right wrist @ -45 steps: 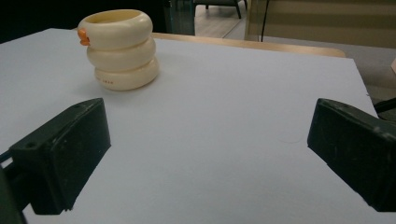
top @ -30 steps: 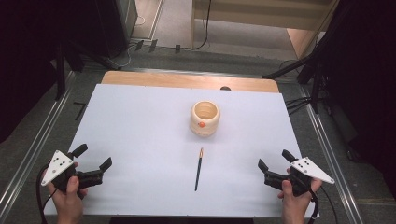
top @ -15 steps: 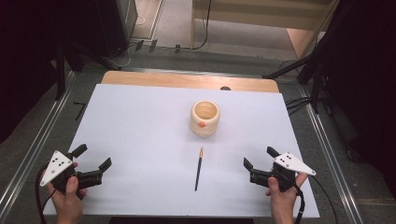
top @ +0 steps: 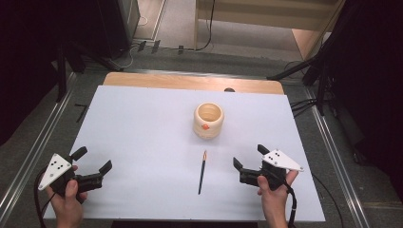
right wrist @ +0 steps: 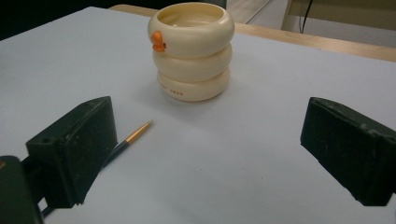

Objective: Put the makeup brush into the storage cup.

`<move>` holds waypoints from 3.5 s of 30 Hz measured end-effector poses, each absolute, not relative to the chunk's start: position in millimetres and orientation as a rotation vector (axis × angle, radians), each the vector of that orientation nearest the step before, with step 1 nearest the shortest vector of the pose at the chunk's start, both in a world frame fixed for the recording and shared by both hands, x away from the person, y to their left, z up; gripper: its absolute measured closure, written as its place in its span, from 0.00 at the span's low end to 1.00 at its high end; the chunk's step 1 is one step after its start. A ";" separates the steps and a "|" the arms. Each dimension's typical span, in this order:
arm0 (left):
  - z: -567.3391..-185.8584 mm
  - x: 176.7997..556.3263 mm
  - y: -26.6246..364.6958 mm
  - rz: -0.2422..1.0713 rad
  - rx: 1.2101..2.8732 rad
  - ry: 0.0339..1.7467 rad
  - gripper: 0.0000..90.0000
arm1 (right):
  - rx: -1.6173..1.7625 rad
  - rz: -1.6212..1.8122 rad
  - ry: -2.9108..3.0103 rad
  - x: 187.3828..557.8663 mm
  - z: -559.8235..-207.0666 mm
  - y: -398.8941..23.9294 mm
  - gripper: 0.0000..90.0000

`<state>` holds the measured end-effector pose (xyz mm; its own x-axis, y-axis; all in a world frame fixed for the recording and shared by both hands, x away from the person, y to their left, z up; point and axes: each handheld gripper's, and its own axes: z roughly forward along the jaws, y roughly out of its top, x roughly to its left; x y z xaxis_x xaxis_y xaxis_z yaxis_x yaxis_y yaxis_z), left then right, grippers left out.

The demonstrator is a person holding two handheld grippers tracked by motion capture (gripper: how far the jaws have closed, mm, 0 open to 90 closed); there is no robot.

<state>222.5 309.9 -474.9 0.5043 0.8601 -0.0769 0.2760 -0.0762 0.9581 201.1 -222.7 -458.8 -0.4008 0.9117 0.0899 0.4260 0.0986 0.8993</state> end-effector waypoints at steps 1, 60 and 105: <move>-474.9 222.4 310.0 0.648 1.621 0.993 0.00 | 1.303 1.269 1.886 202.2 -458.7 -220.4 0.04; -473.3 221.6 312.5 0.655 1.619 0.987 0.00 | 1.412 0.852 2.353 244.1 -468.9 -112.4 0.00; -473.6 221.6 313.2 0.655 1.618 0.992 0.00 | 1.490 0.492 2.510 263.0 -491.7 -87.8 0.23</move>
